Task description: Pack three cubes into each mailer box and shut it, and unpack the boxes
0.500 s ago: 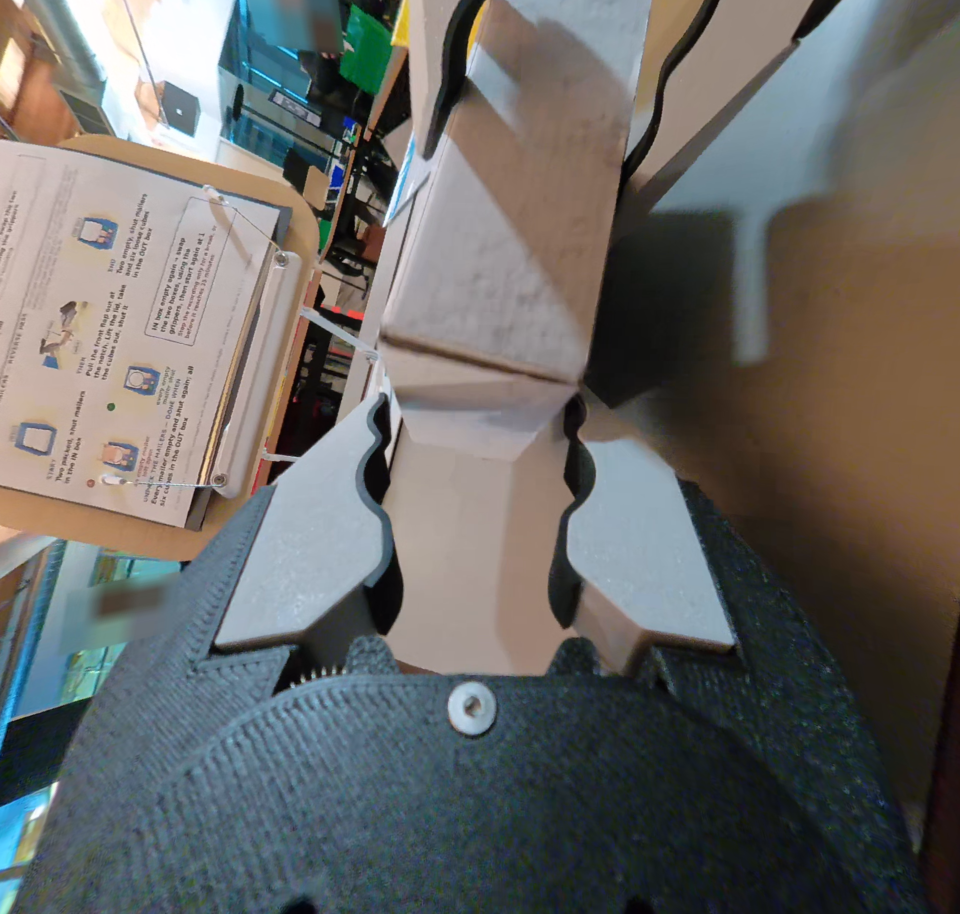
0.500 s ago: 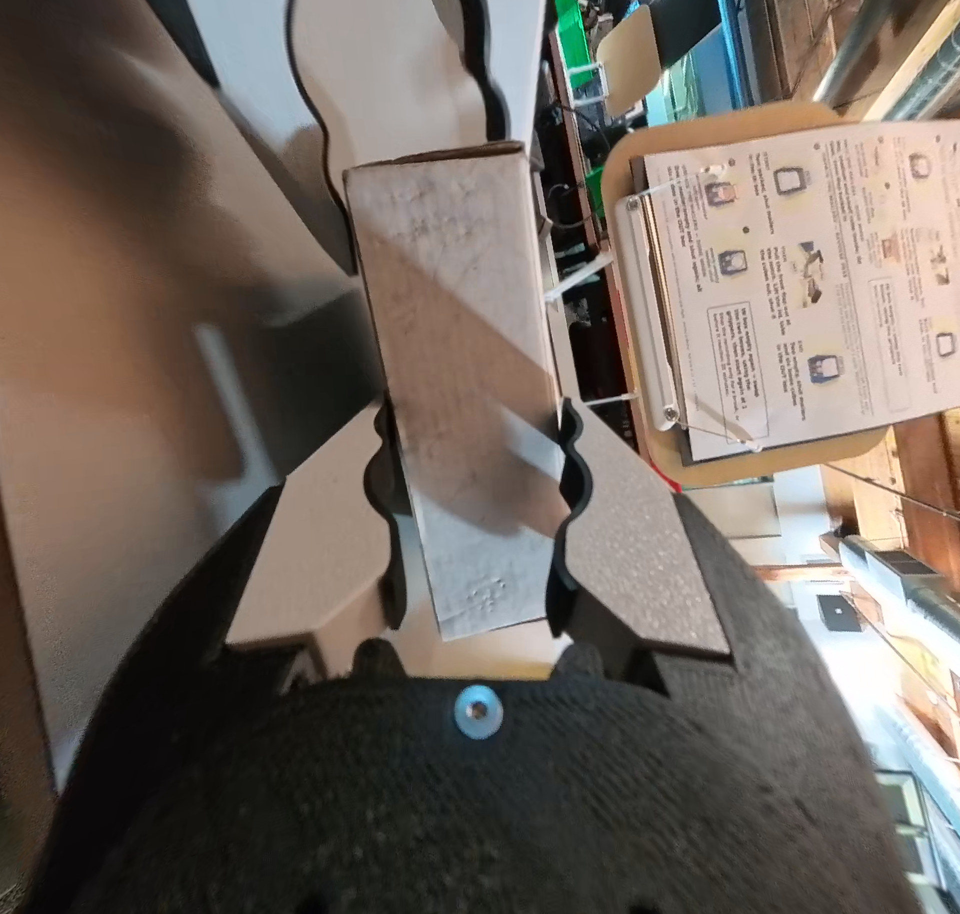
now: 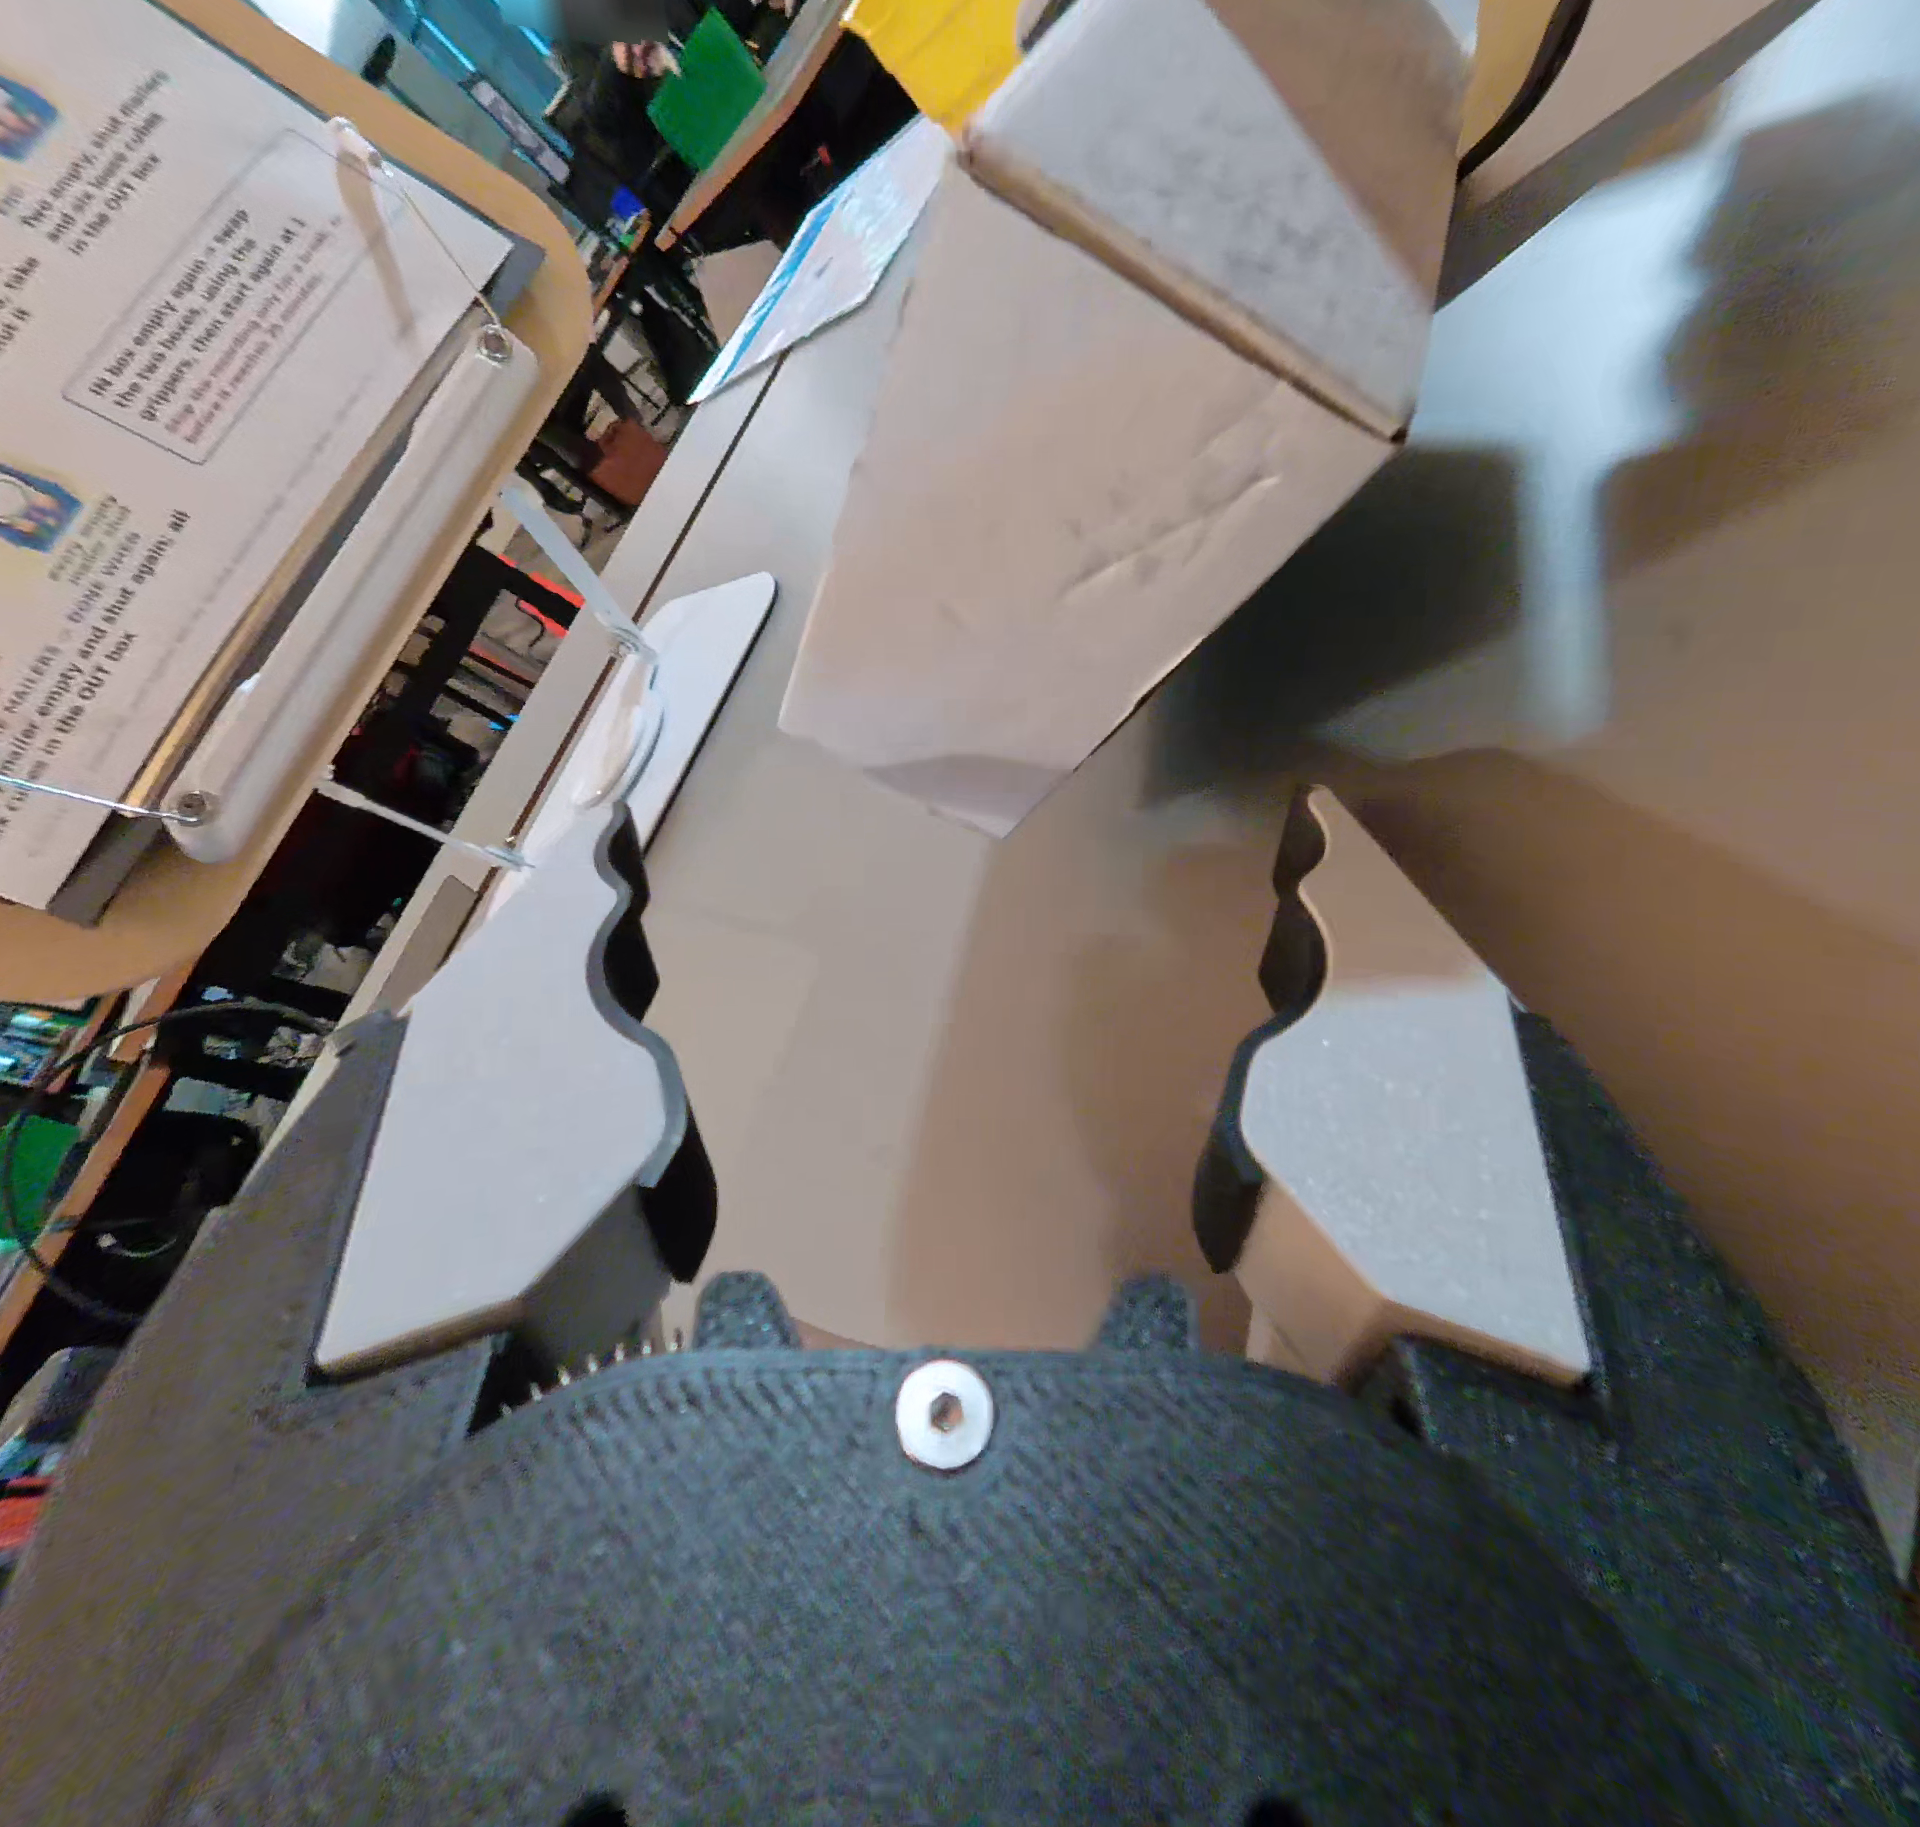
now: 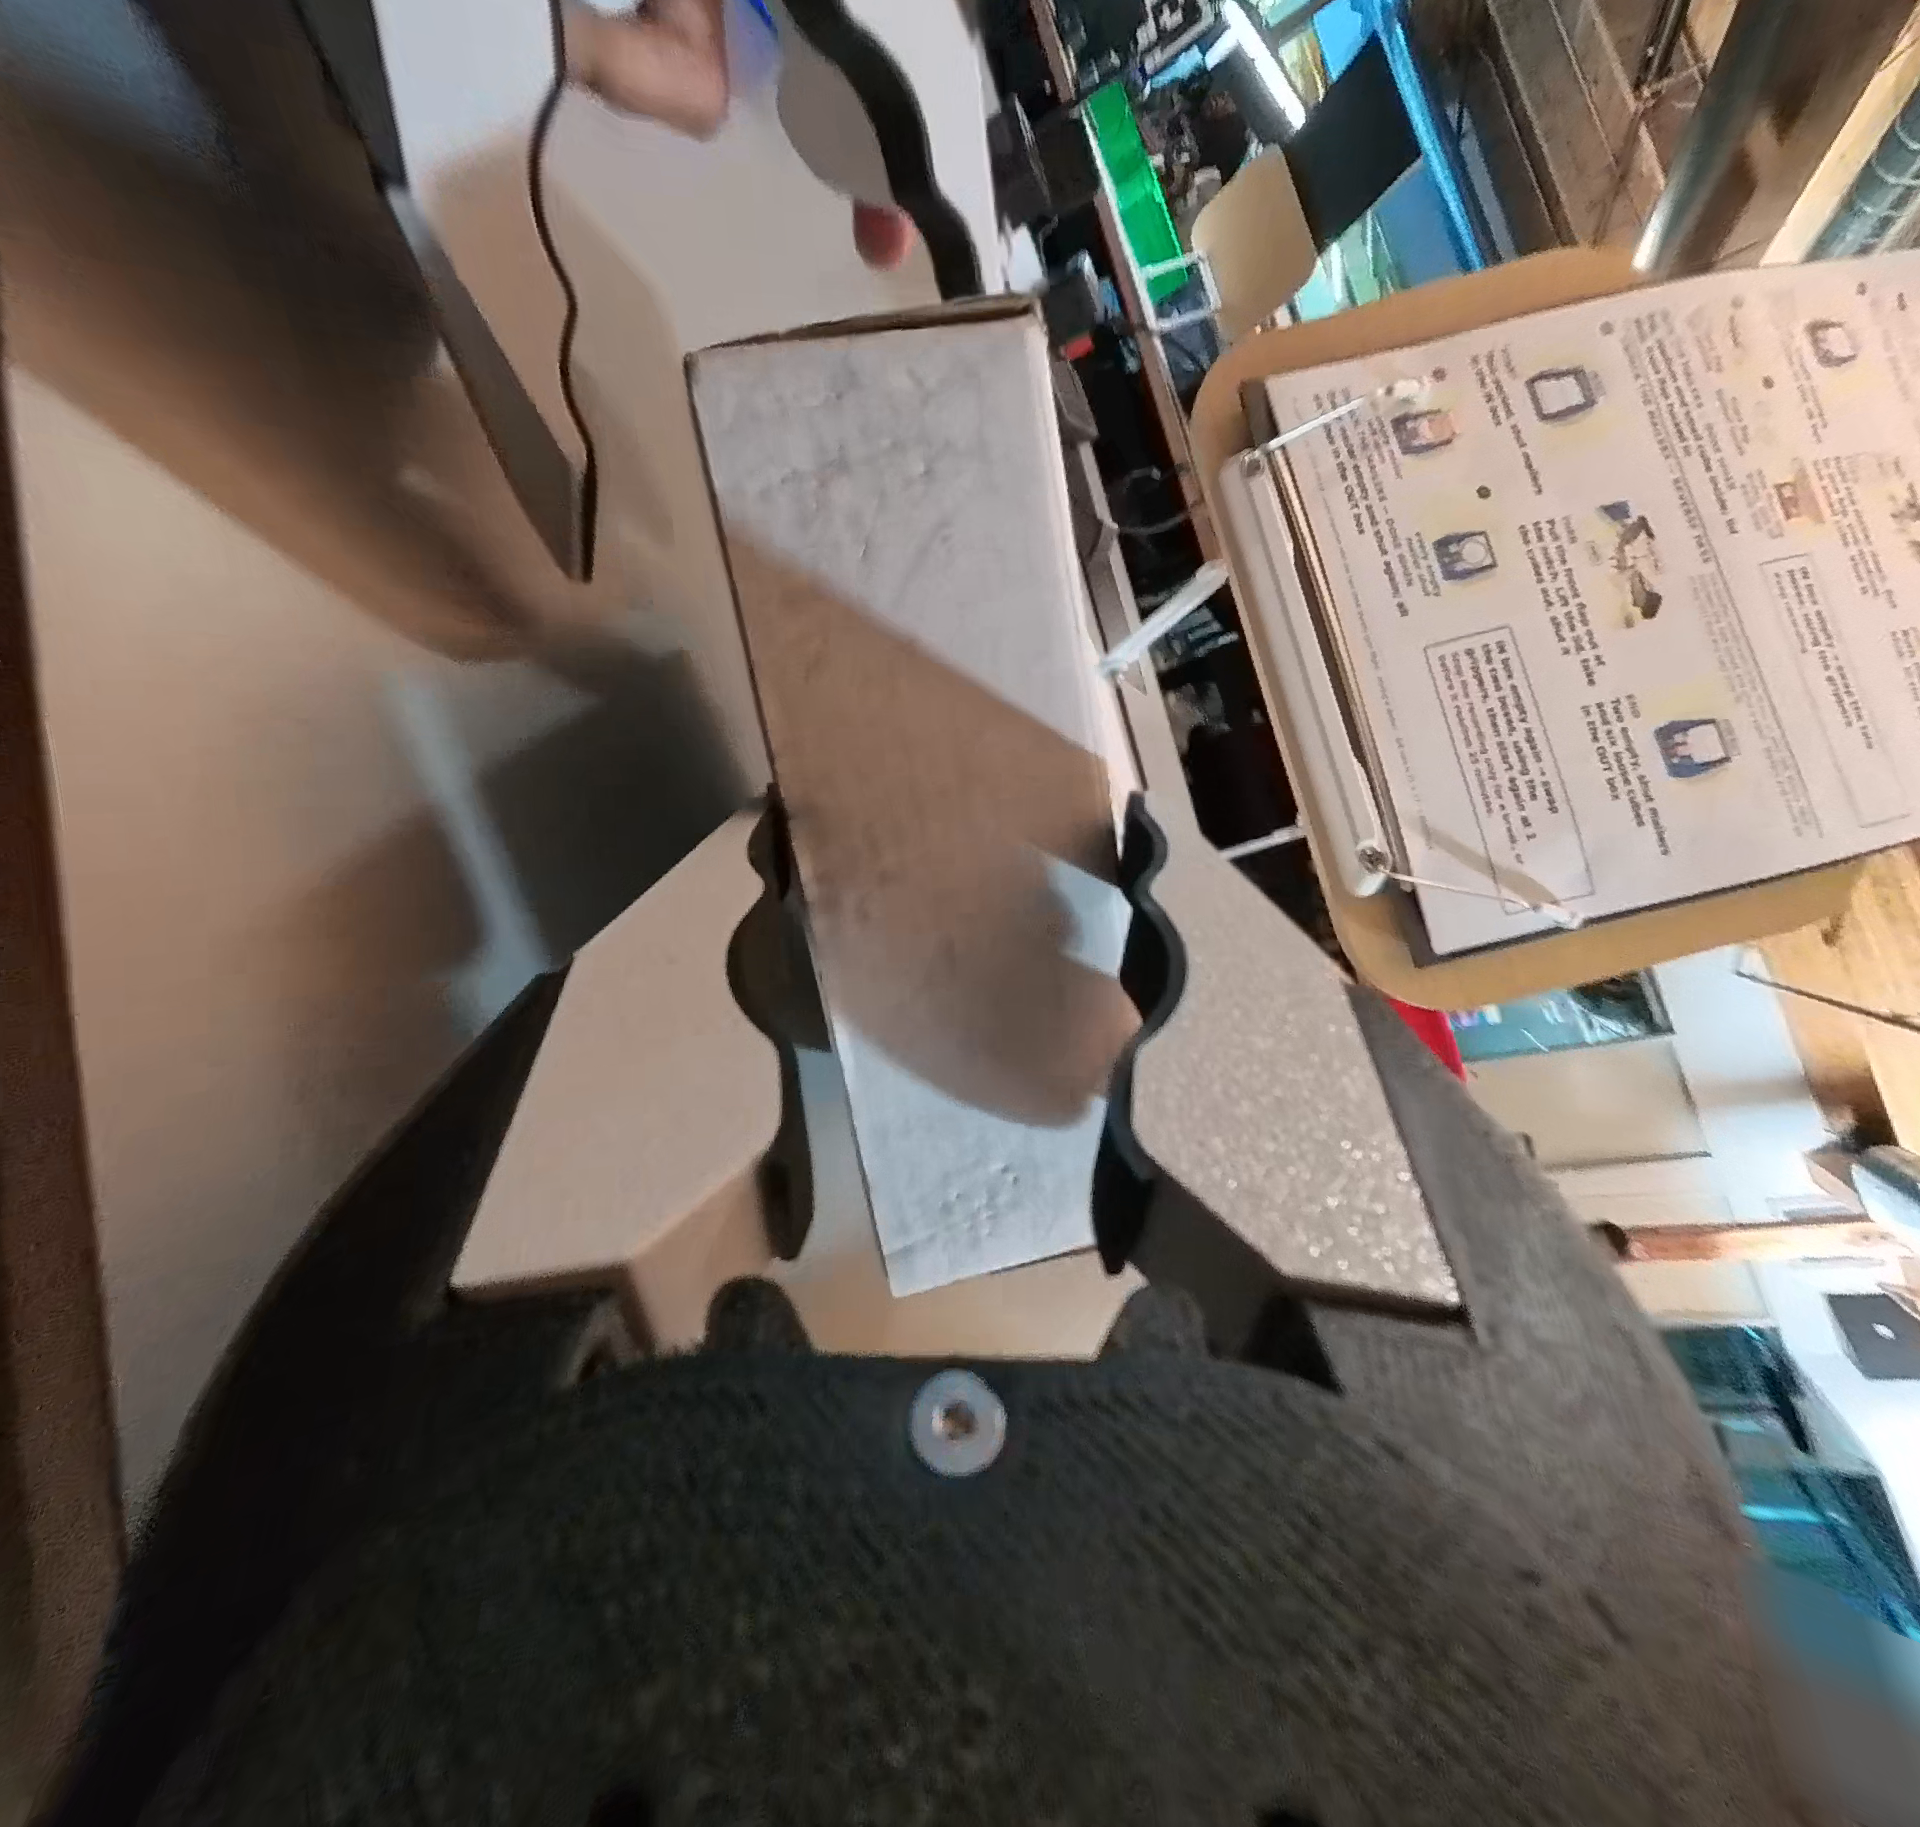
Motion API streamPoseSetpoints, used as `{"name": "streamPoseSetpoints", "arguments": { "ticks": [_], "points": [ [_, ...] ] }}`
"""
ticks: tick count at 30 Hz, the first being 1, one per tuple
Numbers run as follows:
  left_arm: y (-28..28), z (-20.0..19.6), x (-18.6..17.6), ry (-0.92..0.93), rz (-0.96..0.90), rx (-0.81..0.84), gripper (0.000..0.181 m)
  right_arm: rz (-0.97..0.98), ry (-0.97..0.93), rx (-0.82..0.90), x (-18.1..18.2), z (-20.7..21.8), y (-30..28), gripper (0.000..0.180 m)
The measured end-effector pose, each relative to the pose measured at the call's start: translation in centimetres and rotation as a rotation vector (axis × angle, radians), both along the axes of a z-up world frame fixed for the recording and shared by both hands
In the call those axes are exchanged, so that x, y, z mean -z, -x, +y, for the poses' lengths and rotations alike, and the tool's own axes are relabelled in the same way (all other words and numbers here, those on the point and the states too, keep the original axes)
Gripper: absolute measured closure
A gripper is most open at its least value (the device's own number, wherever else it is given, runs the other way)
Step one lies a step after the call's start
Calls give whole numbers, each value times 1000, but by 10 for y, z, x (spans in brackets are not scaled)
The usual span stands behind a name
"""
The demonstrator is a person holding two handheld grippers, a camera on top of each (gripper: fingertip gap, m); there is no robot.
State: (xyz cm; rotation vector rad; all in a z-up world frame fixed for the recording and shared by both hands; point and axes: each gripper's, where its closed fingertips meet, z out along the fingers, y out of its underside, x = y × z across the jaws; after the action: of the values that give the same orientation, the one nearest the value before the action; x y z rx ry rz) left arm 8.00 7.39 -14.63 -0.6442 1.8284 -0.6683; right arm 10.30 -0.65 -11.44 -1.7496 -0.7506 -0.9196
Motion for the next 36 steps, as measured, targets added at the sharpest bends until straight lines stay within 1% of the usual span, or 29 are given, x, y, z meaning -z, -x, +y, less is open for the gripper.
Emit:
{"name": "streamPoseSetpoints", "arguments": {
  "ticks": [5,8,13,16,23,31,36],
  "points": [
    [5,-13,-3,8,-14,65,58,51,-25,-89,-5,1,19,116],
    [7,-20,-2,-7,-18,97,66,74,-36,-125,-7,0,25,116],
    [8,-25,-4,-47,-58,117,84,111,-48,-168,-10,0,35,116],
    [8,-25,-10,-51,-85,119,103,91,-45,-176,-8,0,37,116],
    [8,-24,-11,-65,-86,128,105,103,-55,-172,-9,0,37,115],
    [5,-21,-11,-38,-55,99,105,163,-84,-121,-13,3,29,112],
    [2,-17,-11,-20,-49,75,105,149,-98,-95,-16,2,26,116]
  ]
}}
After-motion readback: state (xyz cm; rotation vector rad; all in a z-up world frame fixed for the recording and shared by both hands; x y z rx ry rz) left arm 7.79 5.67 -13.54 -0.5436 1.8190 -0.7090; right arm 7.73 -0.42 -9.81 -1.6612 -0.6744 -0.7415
